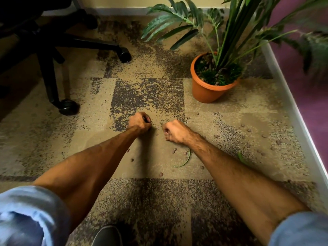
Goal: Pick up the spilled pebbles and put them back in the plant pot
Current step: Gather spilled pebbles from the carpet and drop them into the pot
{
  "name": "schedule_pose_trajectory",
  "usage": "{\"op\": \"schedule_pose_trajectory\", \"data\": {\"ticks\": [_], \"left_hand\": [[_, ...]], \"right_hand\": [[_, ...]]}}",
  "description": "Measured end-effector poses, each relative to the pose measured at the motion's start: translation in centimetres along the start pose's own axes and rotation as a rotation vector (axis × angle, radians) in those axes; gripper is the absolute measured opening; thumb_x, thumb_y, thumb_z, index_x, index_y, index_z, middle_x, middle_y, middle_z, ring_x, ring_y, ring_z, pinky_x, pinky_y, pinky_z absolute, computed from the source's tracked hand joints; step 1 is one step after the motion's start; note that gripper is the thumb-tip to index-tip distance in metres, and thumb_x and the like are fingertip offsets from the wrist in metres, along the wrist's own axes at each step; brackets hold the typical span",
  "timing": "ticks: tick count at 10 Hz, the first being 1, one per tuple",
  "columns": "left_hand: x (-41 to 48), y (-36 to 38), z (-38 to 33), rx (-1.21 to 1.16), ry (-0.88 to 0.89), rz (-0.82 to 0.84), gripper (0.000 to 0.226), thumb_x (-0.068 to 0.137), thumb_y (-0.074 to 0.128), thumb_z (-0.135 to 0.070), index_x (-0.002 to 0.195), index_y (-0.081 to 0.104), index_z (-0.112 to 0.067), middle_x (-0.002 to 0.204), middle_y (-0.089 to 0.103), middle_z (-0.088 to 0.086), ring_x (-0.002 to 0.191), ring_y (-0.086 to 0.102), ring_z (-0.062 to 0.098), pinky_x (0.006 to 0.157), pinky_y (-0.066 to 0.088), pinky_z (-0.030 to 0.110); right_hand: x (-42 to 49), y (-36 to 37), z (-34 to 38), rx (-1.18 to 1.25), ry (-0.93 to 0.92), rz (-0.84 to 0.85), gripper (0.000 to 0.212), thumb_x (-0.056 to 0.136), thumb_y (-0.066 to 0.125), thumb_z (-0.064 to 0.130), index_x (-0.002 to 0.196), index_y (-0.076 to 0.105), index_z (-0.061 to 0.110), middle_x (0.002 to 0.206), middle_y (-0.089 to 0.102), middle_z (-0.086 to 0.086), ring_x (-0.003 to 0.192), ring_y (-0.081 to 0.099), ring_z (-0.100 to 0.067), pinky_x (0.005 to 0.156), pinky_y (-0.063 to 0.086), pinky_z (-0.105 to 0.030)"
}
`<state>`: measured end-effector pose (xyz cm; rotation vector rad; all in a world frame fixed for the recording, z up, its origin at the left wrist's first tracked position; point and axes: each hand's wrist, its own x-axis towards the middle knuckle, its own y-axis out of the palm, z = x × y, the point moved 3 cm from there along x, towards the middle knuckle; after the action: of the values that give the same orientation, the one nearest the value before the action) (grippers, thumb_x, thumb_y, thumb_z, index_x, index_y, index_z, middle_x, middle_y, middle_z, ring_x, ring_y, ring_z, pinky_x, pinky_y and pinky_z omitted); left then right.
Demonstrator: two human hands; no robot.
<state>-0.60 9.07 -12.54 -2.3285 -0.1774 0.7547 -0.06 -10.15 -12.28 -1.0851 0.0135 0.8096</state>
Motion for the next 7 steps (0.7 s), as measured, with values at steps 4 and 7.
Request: {"op": "schedule_pose_trajectory", "data": {"ticks": [4, 7], "left_hand": [[-2.4, 2.2, -20.5, -0.833, 0.031, 0.205, 0.017, 0.101, 0.054, 0.007, 0.109, 0.06, -0.006, 0.09, 0.062, 0.014, 0.063, 0.056, 0.017, 0.055, 0.053, 0.024], [-1.4, 4.2, -27.3, -0.794, -0.011, 0.335, 0.011, 0.104, 0.054, -0.002, 0.101, 0.06, -0.01, 0.077, 0.063, 0.004, 0.061, 0.063, 0.012, 0.059, 0.06, 0.021]], "right_hand": [[-3.7, -14.6, -2.3, 1.942, 0.361, -0.654, 0.024, 0.092, 0.043, -0.009, 0.108, 0.056, 0.002, 0.105, 0.058, -0.02, 0.095, 0.061, -0.03, 0.076, 0.06, -0.026], [-6.4, -20.6, -3.8, 1.95, 0.537, -0.779, 0.024, 0.1, 0.034, -0.001, 0.08, 0.046, 0.005, 0.082, 0.043, -0.01, 0.069, 0.043, -0.021, 0.095, 0.056, -0.035]]}}
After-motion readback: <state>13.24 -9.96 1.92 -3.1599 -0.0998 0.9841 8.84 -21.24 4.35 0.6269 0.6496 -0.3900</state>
